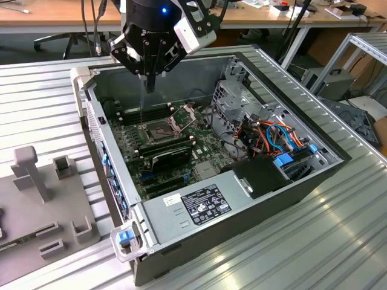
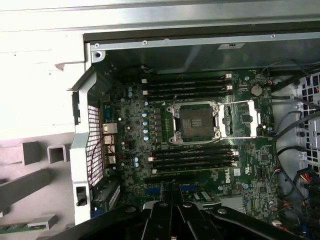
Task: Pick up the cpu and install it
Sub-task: 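Reach for the cpu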
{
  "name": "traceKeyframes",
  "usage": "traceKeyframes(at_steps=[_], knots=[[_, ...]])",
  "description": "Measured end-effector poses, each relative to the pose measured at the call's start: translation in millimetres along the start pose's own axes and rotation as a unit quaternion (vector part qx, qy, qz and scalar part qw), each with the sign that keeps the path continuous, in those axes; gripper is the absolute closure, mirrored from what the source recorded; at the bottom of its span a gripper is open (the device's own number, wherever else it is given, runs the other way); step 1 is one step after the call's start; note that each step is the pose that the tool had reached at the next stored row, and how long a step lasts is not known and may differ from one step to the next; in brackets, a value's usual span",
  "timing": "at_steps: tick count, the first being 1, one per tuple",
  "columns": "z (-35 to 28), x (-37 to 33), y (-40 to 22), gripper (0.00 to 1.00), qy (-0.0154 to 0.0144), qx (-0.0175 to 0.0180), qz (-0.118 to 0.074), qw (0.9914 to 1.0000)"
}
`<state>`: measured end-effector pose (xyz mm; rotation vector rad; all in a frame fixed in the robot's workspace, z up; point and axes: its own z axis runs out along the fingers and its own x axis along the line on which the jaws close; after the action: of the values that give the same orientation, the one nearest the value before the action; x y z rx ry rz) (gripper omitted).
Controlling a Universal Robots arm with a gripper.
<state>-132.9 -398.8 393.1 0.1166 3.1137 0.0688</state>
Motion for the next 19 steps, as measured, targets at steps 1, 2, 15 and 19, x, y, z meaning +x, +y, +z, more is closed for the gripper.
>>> traceKeyframes(at_steps=[1,2,15,19], knots=[[0.0,0.3,0.0,0.89,0.0,0.0,0.0,1.0],[0.0,0.5,0.0,0.89,0.0,0.0,0.0,1.0],[-0.2,7.0,-0.5,0.89,0.0,0.0,0.0,1.0],[-0.2,9.5,-0.7,0.89,0.0,0.0,0.0,1.0]])
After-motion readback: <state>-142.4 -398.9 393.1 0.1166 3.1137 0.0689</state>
